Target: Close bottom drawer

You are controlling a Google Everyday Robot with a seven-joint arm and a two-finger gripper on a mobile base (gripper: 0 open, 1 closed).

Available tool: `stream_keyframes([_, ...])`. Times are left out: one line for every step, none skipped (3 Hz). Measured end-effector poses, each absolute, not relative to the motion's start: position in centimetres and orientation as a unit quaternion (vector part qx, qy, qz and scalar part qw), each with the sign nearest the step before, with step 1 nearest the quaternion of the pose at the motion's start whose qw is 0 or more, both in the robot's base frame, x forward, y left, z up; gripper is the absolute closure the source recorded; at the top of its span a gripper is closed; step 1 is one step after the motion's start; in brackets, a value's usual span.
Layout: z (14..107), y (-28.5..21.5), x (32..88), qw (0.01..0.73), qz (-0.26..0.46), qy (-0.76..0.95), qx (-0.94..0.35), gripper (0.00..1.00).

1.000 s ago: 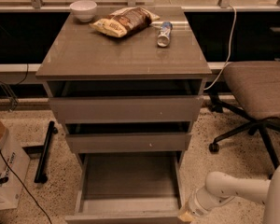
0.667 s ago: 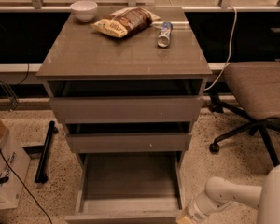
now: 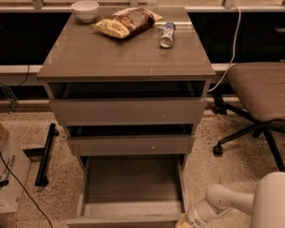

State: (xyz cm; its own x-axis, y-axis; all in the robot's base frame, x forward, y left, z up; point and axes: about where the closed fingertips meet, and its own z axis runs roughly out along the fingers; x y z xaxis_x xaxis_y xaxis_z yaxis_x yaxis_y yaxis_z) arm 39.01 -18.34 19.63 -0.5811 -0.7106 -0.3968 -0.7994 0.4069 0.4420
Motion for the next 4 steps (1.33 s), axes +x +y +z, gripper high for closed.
stream_keyframes([19.5,-18.2,39.0,0.074,0.306,0.835,-0.452,1.00])
stream_keyframes([18.7,-16.9,40.6,0.107,0.298,0.830,-0.460,1.00])
stream_keyframes([18.7,-16.9,40.6,0.107,0.298,0.830,-0.460,1.00])
stream_keyframes([18.0,-14.3,45.4,0.159,0.283,0.809,-0.490,1.00])
